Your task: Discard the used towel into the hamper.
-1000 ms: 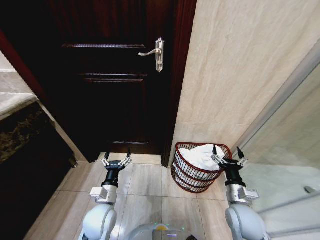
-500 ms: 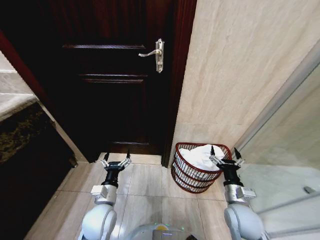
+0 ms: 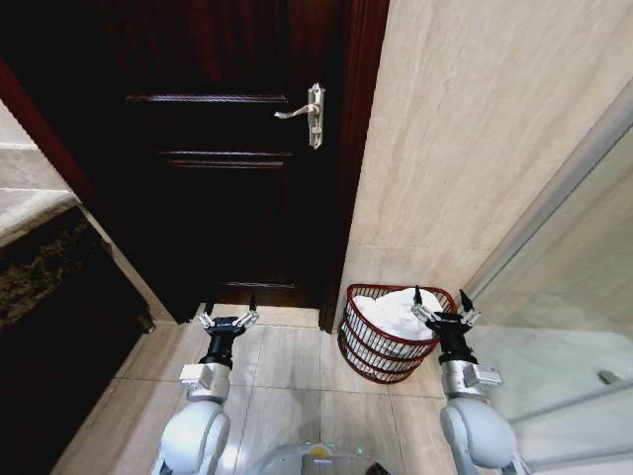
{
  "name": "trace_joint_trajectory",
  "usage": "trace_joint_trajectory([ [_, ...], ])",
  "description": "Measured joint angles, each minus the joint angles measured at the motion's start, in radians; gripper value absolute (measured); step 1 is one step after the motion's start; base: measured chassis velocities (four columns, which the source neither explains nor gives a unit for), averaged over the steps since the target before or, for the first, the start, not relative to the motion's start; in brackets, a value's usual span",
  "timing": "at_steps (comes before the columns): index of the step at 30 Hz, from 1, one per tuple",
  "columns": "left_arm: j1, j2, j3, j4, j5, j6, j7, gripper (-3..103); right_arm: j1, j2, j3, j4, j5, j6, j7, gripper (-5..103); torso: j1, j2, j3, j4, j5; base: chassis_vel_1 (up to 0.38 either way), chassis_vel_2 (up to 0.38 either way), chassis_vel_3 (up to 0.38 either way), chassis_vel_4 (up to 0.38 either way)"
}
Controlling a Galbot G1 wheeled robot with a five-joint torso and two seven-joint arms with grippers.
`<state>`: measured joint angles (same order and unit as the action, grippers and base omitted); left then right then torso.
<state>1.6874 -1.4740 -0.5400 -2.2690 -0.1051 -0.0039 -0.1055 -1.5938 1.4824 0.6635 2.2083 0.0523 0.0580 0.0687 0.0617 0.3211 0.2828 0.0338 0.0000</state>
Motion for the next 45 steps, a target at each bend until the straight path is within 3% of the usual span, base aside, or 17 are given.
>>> trace_joint_trajectory([
  [45, -0.012, -0.003, -0.006, 0.003, -0.012, -0.005, 0.016, 100, 0.039, -0.003, -0.033, -0.017, 0.004, -0.038, 0.015, 100, 0.037, 0.105, 0.068, 0.0, 0.0, 0.0, 0.0, 0.0, 0.0],
])
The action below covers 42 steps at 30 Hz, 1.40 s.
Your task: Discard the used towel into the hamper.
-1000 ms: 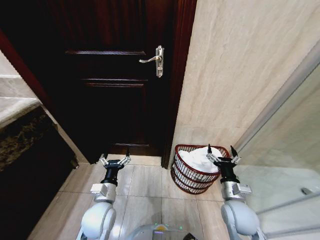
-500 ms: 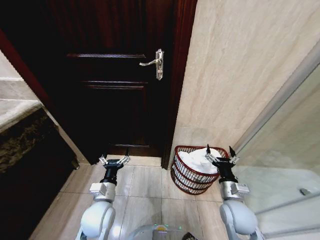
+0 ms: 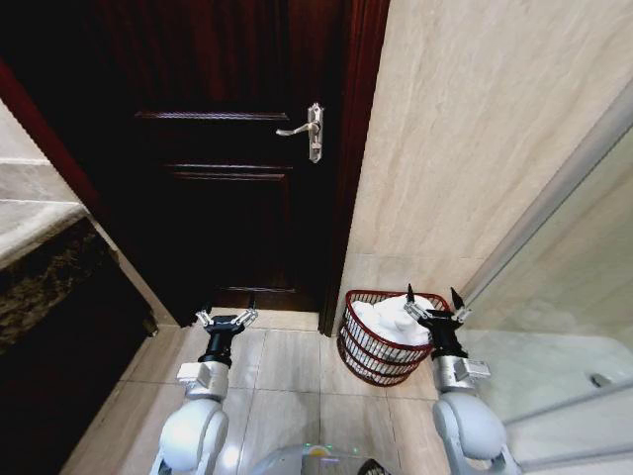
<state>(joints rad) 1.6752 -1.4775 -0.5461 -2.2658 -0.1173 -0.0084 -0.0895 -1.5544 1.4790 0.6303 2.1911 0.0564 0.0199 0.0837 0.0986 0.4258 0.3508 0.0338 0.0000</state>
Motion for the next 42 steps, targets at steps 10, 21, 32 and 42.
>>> trace_joint_trajectory([
  [10, 0.002, 0.0, -0.004, -0.002, 0.0, 0.0, -0.001, 100, 0.006, -0.007, -0.006, 0.004, 0.004, -0.006, 0.005, 100, 0.008, 0.023, 0.015, 0.0, 0.0, 0.0, 0.0, 0.0, 0.0],
  [21, 0.001, 0.0, -0.004, -0.003, -0.001, 0.0, -0.001, 100, 0.005, -0.009, -0.005, 0.006, 0.004, -0.006, 0.006, 100, 0.018, 0.047, 0.029, 0.0, 0.0, 0.0, 0.0, 0.0, 0.0],
  [32, 0.0, 0.001, -0.006, -0.004, -0.001, -0.001, -0.001, 100, 0.008, -0.009, -0.007, 0.01, 0.003, -0.006, 0.007, 100, 0.03, 0.077, 0.047, 0.0, 0.0, 0.0, 0.0, 0.0, 0.0],
  [42, 0.002, 0.002, -0.008, -0.005, -0.002, -0.003, 0.0, 100, 0.01, -0.012, -0.011, 0.011, 0.001, -0.008, 0.009, 100, 0.039, 0.1, 0.061, 0.0, 0.0, 0.0, 0.0, 0.0, 0.0],
])
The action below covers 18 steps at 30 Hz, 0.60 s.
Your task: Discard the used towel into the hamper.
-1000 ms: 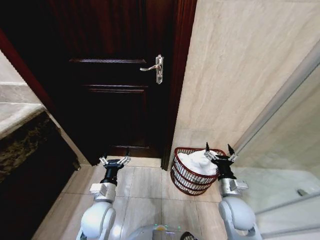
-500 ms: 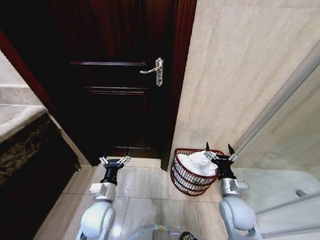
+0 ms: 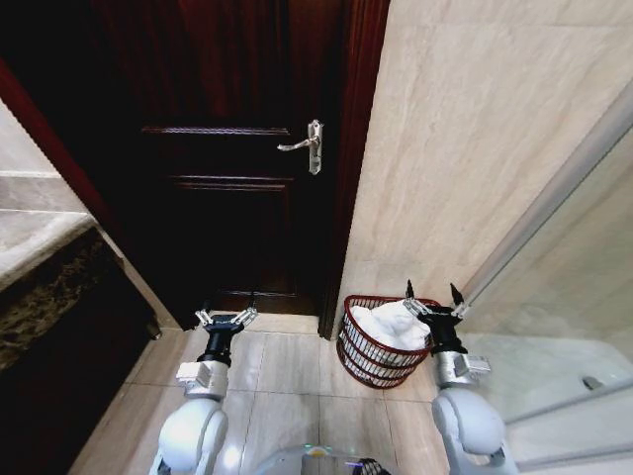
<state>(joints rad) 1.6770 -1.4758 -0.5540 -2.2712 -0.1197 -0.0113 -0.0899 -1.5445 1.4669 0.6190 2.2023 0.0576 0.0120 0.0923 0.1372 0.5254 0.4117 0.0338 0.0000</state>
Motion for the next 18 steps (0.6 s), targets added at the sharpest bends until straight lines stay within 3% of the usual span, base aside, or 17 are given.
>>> trace_joint_trajectory([
  [18, 0.002, 0.002, -0.003, -0.007, -0.001, -0.003, 0.004, 100, 0.002, -0.004, -0.003, 0.008, -0.001, -0.007, 0.002, 100, 0.019, 0.048, 0.028, 0.0, 0.0, 0.0, 0.0, 0.0, 0.0],
])
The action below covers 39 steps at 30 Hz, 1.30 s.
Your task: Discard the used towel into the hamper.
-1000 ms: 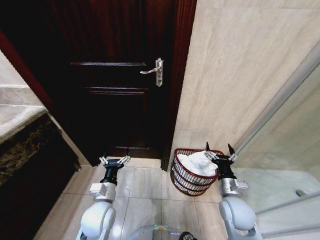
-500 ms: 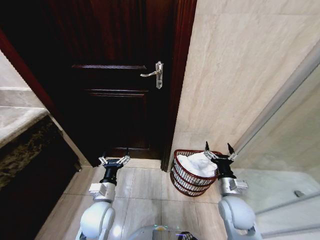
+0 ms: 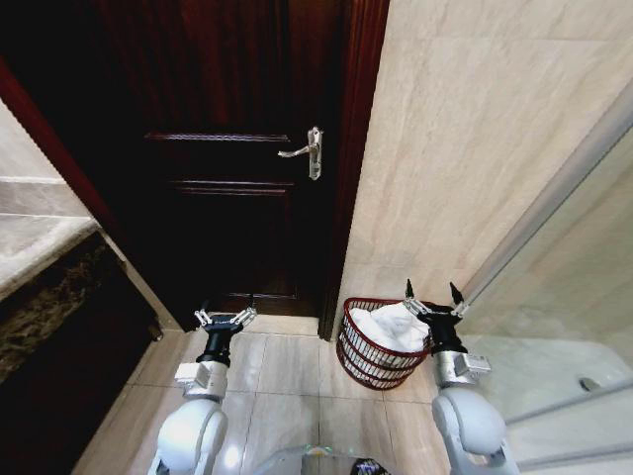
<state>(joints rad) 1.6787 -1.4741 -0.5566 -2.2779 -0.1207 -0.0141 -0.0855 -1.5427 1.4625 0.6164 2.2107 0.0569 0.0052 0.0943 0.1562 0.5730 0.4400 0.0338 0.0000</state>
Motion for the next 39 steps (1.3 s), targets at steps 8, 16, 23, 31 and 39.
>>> trace_joint_trajectory([
  [8, 0.0, 0.002, -0.001, -0.002, 0.0, -0.001, 0.005, 100, 0.001, -0.003, -0.001, 0.004, 0.0, -0.002, 0.001, 100, 0.008, 0.02, 0.011, 0.0, 0.0, 0.0, 0.0, 0.0, 0.0],
  [16, 0.003, 0.002, -0.002, 0.001, 0.001, -0.008, 0.006, 100, 0.009, -0.015, -0.002, 0.016, 0.004, -0.018, 0.011, 100, 0.017, 0.041, 0.024, 0.0, 0.0, 0.0, 0.0, 0.0, 0.0],
  [23, 0.003, -0.001, -0.001, 0.002, 0.0, -0.011, 0.005, 100, 0.007, -0.016, -0.01, 0.022, 0.004, -0.019, 0.016, 100, 0.025, 0.061, 0.037, 0.0, -0.0001, 0.0, 0.0, 0.0, 0.0],
  [31, 0.006, -0.002, -0.001, 0.001, 0.001, -0.013, 0.005, 100, 0.007, -0.016, -0.012, 0.022, 0.004, -0.018, 0.016, 100, 0.033, 0.08, 0.047, 0.0, 0.0, 0.0, 0.0, 0.0, 0.0],
  [39, 0.011, -0.002, -0.005, 0.001, 0.0, -0.024, 0.003, 100, 0.01, -0.024, -0.022, 0.038, 0.006, -0.027, 0.033, 100, 0.043, 0.104, 0.062, 0.0, 0.0, 0.0, 0.0, 0.0, 0.0],
])
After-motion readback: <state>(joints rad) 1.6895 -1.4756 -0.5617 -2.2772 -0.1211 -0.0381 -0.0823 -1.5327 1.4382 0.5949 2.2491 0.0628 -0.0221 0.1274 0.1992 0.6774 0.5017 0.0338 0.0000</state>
